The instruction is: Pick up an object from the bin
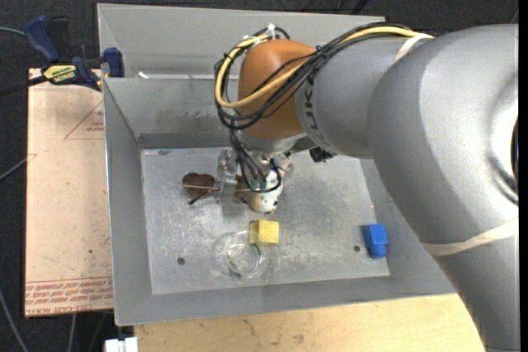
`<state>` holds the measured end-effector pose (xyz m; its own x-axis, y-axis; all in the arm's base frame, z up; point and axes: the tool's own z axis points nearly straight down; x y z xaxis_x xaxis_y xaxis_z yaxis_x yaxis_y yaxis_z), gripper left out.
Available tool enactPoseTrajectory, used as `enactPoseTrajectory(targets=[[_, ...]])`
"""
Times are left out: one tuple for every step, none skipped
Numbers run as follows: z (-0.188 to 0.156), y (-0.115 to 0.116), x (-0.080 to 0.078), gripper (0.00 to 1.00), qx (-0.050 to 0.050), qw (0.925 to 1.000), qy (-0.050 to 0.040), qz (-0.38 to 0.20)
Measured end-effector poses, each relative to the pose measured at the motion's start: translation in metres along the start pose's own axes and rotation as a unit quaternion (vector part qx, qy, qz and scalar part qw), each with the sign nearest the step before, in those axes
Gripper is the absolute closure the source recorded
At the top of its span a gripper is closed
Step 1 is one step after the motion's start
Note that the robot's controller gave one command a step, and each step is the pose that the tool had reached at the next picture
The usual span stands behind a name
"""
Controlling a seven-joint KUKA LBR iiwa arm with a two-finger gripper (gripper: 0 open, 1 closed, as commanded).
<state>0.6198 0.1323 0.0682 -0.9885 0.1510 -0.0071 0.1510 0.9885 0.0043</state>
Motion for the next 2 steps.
enactPoseTrajectory(targets=[[-0.006, 0.0, 0.0001, 1.0, 0.001, 1.0, 0.0011, 0.0], [-0.0157, -0.0004, 0.0012, 1.0, 0.002, 1.0, 0.0036, 0.0]])
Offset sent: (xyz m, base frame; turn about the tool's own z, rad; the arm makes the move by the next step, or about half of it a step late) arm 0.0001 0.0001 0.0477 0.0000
